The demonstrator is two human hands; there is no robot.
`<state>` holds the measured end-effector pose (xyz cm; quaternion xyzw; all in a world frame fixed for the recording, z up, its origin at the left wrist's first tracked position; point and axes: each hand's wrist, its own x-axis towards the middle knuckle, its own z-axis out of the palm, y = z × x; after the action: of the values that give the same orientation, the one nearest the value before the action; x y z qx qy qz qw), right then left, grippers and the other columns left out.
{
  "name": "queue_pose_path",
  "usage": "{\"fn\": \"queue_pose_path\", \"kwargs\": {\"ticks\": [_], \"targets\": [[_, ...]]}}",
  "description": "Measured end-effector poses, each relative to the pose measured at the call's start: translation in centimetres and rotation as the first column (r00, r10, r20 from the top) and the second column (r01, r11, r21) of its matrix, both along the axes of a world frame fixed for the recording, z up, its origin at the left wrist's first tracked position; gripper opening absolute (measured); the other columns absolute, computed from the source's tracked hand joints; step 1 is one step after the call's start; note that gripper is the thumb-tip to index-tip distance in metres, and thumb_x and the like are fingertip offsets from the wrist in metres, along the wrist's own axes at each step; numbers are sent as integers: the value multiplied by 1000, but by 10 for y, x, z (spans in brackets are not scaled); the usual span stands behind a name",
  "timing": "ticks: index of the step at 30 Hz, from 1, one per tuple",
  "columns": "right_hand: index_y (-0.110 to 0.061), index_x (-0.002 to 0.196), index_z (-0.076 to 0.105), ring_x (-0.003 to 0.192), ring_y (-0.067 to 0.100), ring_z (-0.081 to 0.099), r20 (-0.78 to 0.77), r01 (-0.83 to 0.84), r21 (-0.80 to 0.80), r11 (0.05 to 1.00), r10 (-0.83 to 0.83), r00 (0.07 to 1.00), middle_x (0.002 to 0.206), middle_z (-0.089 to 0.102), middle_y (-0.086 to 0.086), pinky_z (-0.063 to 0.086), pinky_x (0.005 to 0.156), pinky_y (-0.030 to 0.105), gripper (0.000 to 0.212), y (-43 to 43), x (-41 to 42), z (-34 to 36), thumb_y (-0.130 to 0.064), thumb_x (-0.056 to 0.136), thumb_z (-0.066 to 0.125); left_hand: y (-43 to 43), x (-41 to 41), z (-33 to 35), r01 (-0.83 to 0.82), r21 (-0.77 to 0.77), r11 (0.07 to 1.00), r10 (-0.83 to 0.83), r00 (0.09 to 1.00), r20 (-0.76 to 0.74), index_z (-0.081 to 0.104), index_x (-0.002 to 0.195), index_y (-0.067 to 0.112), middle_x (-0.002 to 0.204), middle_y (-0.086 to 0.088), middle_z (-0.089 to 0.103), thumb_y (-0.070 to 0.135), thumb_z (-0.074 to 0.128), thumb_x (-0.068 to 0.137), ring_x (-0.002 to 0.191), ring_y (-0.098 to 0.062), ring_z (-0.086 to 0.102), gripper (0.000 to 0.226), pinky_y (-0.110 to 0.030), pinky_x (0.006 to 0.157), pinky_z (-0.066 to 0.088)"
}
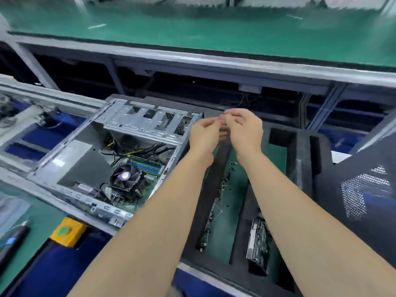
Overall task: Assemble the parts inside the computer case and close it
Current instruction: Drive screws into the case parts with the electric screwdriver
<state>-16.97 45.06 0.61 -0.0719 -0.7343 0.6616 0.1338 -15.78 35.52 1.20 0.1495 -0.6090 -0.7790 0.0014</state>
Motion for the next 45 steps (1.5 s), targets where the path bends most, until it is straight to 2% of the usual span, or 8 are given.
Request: {"fn": "queue_pose_path", "kwargs": {"ticks": [9,16,20,26,30,34,41,45], "targets": [[-13,96,78,80,17,70,-132,-420,-605,677,434,891,93,75,6,56,69,25,13,-131,42,70,-4,97,69,-129,69,83,-150,58,987,158,973,-171,73,116,15,104,-6,76,14,65,98,86,-18,68,19,-28,76,59],[-8,106,73,82,20,70,-140,-545,-658,519,627,766,100,73,9,55,73,30,12,-308,105,88,-4,97,67,-297,143,86,-271,198,942,314,919,-236,72,120,7,94,-4,75,17,65,99,73,-13,66,25,-23,64,53],[0,110,72,86,25,71,-129,-606,-601,521,685,717,99,74,15,60,76,31,17,-402,139,64,-1,93,69,-396,185,67,-378,222,899,412,901,-137,80,100,11,83,-8,69,24,75,91,75,-21,58,16,-35,73,48],[-3,96,77,79,17,73,-8,-700,-455,550,784,621,84,78,8,58,74,25,13,-549,202,3,6,86,76,-554,265,17,-463,166,871,455,886,85,68,120,3,91,-6,71,25,71,95,73,-15,67,33,-22,61,54],[-10,90,77,79,18,69,259,-677,-330,658,753,605,93,77,12,56,71,28,12,-616,219,-56,0,85,80,-628,306,-28,-547,61,835,532,831,165,66,97,-2,100,-21,67,11,63,100,85,-27,67,13,-28,75,61],[-5,110,72,96,34,67,636,-556,23,831,417,649,111,72,19,59,90,45,21,-647,218,-131,-8,90,67,-670,328,-70,-590,-6,807,570,778,262,64,110,-14,97,-24,67,6,66,97,72,-21,69,25,-22,63,60],[4,138,39,116,44,64,837,-666,95,740,302,456,133,59,25,58,95,56,74,-683,228,-203,-26,86,82,-695,325,-126,-610,49,791,555,748,363,71,92,-7,80,-17,72,3,75,88,67,-19,69,12,-23,67,58],[6,130,48,111,42,65,801,-747,212,630,326,503,126,61,24,60,90,55,53,-691,225,-209,-24,95,73,-706,314,-139,-591,85,802,511,754,412,70,94,-6,77,-13,75,-1,74,88,71,-19,73,9,-24,68,60]]}}
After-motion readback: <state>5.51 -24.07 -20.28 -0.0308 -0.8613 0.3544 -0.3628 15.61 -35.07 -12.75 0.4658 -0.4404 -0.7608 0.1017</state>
